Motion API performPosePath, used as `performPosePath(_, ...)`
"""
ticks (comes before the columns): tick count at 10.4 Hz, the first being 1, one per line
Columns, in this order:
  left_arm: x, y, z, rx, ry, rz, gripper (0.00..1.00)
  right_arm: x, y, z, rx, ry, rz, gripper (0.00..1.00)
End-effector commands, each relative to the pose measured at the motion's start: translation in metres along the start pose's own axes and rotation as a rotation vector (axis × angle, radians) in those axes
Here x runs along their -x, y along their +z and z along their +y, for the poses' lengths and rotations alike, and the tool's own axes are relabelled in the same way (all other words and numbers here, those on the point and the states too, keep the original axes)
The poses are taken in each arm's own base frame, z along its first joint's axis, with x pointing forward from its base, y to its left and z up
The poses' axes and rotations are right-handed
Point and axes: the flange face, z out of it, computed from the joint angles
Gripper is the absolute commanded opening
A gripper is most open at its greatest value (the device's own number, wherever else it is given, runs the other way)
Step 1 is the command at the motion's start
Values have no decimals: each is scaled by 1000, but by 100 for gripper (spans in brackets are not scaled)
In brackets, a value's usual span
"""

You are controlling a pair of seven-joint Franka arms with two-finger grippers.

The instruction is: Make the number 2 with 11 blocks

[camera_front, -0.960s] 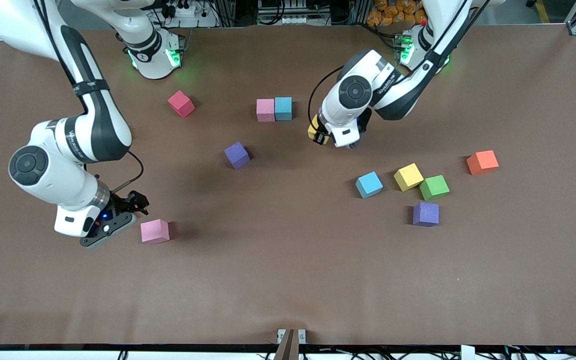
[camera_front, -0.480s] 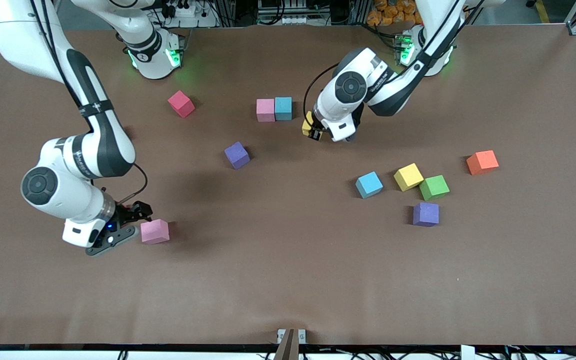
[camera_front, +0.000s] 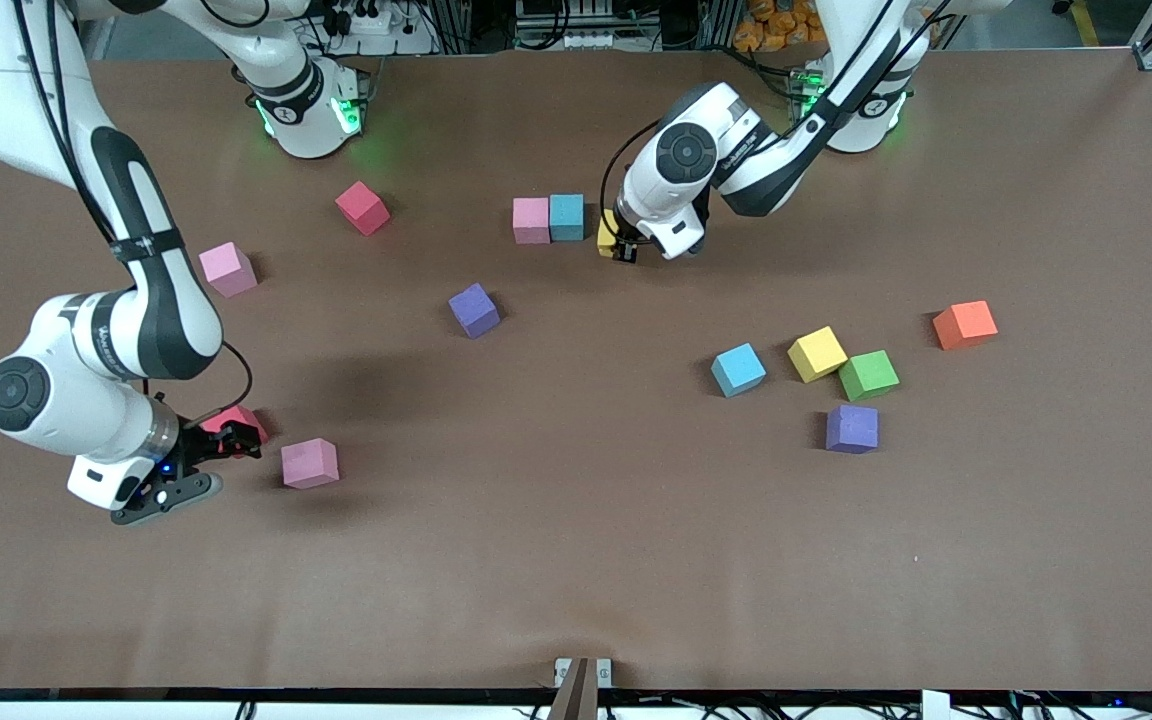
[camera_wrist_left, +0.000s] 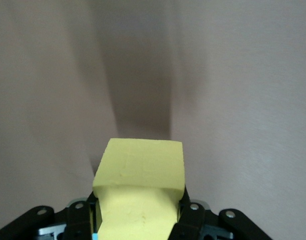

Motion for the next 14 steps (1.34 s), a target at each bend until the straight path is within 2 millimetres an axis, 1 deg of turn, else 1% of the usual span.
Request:
performPosePath(1,-8,7,-17,70,-59,-29,0,-21,14,-7,-67,90,22,100)
performPosePath(2,-6,9,-22,82,-84,-39,0,-31,18,-43,-65,88,15,100)
performPosePath(3,-6,12,-26,89,-99,-47,0,-36,26,-65,-59,122,3,100)
performPosePath(4,-9,15,-28,108,-125,-64,0,-37,34,-77,-35,143,-7,100)
performPosePath(6,-5,22,-32,114,-122,-83,0,-37,40,-74,56,120,-17,100)
performPosePath(8,-12,31,-42,112,-153,-71,0,-33,49,-74,60,117,-30,100)
performPosePath(9,-12,32,-43,112,-155,-72,0,-30,51,-66,59,122,-34,100)
performPosePath(10,-8,36,-48,108,-146,-73,0,-29,54,-65,58,123,-37,100)
performPosePath(12,-3,36,-51,127,-157,-95,0,-26,69,-64,53,133,-57,100)
performPosePath(14,7,43,-64,115,-127,-89,0,-26,71,-64,46,139,-59,100)
